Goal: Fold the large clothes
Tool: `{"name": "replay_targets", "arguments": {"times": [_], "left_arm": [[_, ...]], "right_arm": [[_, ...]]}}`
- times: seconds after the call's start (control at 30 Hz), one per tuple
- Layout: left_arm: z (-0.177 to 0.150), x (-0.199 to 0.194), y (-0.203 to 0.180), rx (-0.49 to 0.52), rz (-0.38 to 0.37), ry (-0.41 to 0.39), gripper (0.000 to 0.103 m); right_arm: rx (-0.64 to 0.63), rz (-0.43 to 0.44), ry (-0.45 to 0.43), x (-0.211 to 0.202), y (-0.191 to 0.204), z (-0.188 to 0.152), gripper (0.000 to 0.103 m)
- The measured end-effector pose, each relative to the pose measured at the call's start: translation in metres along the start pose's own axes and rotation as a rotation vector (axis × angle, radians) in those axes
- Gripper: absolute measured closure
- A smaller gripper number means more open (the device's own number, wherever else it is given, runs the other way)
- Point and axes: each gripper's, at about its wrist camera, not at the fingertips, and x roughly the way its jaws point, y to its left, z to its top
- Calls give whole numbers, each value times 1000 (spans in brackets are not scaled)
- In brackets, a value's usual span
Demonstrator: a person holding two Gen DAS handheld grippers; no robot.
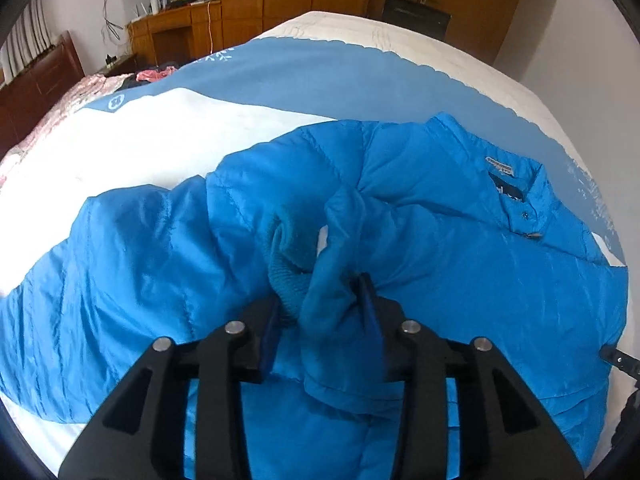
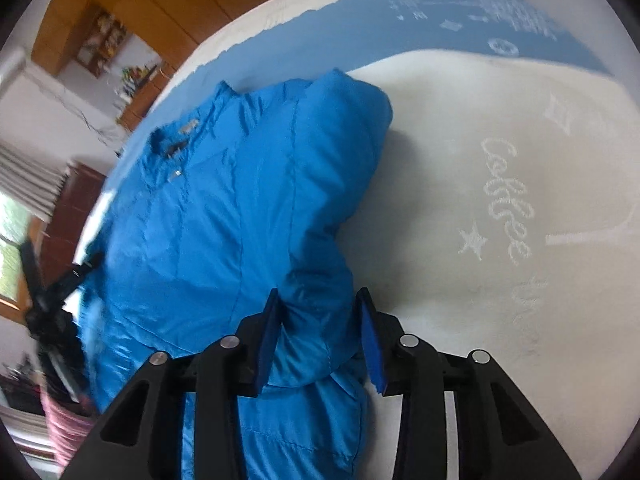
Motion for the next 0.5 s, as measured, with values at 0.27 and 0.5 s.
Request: {"name": "replay_targets", "arguments": {"times": [0.27, 0.5], "left_arm": [[20, -70, 16, -53, 5, -155, 46], [24, -36, -70, 102, -65, -52, 44]], "right_arm": [[-43, -40, -135, -60, 16, 22, 59], [-85, -21, -28, -10, 58, 62, 59]]}}
